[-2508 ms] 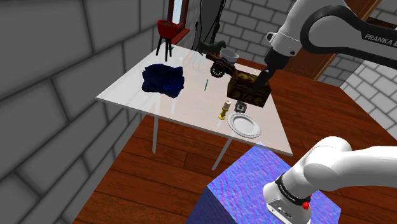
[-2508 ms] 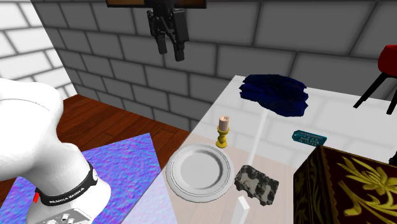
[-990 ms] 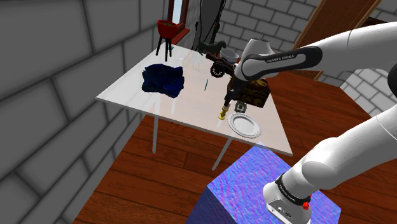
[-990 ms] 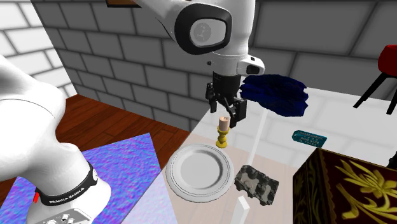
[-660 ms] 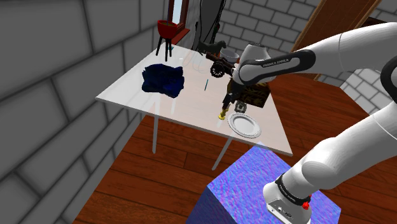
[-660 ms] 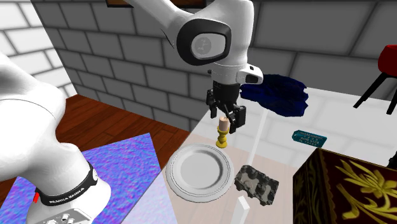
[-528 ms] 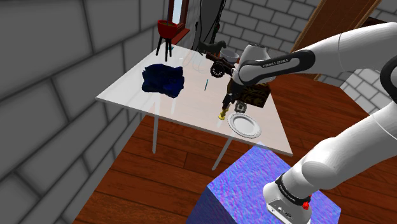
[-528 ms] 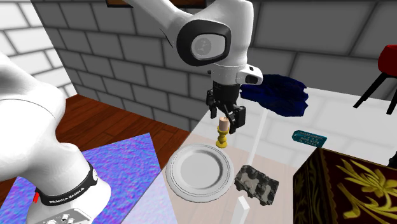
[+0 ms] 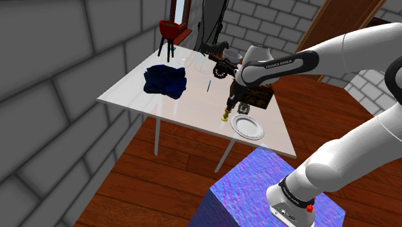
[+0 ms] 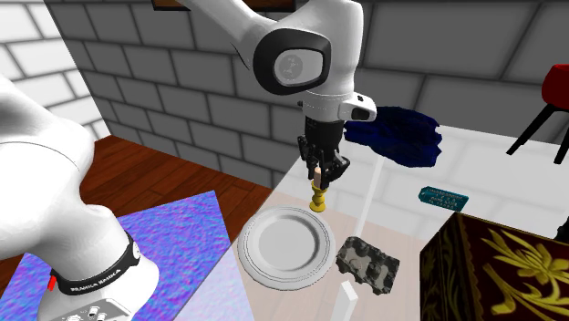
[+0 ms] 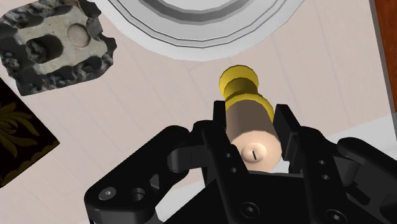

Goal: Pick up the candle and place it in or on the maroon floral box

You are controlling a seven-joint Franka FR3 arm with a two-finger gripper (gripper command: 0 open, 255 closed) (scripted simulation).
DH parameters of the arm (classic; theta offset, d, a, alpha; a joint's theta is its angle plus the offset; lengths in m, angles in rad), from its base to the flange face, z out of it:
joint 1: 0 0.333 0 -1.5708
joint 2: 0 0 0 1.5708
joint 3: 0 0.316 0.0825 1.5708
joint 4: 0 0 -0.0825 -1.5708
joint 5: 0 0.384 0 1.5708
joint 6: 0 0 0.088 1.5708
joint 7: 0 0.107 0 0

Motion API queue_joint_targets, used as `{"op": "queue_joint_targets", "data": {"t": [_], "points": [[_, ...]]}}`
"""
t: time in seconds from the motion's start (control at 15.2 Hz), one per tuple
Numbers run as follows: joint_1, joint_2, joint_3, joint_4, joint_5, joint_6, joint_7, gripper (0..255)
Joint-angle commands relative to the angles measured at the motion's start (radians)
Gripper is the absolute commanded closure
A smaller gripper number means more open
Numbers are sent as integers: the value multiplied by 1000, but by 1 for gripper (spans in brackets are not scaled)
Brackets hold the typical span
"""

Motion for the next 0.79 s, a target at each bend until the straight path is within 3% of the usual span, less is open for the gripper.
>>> {"op": "queue_joint_targets", "data": {"t": [0.0,0.33,0.73], "points": [[0,0,0,0,0,0,0,255],[0,0,0,0,0,0,0,255],[-1,-46,1,40,-3,-86,4,255]]}}
